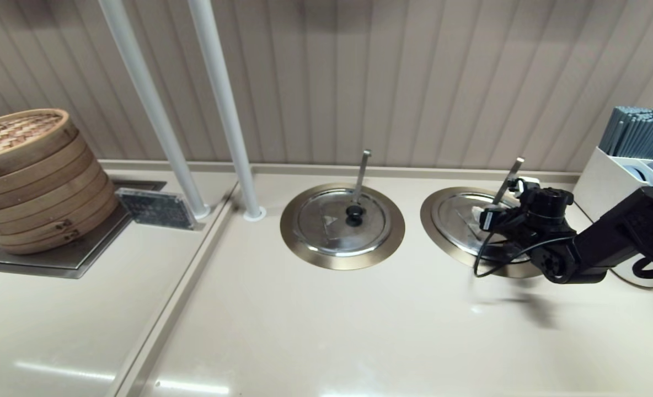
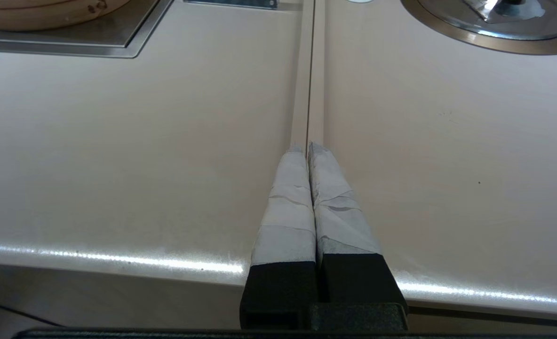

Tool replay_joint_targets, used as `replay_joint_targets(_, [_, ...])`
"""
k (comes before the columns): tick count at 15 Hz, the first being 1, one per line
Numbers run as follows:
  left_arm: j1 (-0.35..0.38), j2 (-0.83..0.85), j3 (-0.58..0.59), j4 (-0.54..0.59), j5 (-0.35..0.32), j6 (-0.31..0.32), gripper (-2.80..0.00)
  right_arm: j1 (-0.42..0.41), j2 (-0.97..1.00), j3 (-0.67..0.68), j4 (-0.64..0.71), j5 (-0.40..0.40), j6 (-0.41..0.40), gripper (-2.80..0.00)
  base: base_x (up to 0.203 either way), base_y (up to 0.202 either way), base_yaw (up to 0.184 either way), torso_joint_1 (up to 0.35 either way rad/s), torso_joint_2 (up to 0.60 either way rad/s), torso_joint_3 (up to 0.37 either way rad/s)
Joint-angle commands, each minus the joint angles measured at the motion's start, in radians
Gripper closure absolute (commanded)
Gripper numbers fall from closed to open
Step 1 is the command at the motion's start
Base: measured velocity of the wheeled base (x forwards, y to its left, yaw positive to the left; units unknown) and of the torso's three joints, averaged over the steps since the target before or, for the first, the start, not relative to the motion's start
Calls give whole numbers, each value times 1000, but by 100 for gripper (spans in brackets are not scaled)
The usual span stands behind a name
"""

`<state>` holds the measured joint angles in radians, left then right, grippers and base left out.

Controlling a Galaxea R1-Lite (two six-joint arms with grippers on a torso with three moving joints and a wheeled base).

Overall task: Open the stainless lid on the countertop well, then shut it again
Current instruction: Open the lid

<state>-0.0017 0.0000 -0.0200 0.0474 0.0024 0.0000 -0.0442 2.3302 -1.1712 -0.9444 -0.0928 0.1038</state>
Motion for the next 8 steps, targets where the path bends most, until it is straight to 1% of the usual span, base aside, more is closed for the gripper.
replay_joint_targets(1, [0, 0, 0, 0, 2, 0, 0, 7, -21, 7, -7, 1, 2, -280, 0, 0, 0, 0, 0, 0])
replay_joint_targets(5, [0, 0, 0, 0, 1, 0, 0, 12, -24, 8, -8, 0, 2, -280, 0, 0, 0, 0, 0, 0])
replay_joint_targets(8, [0, 0, 0, 0, 1, 0, 0, 35, -49, 25, -11, -2, 0, -280, 0, 0, 0, 0, 0, 0])
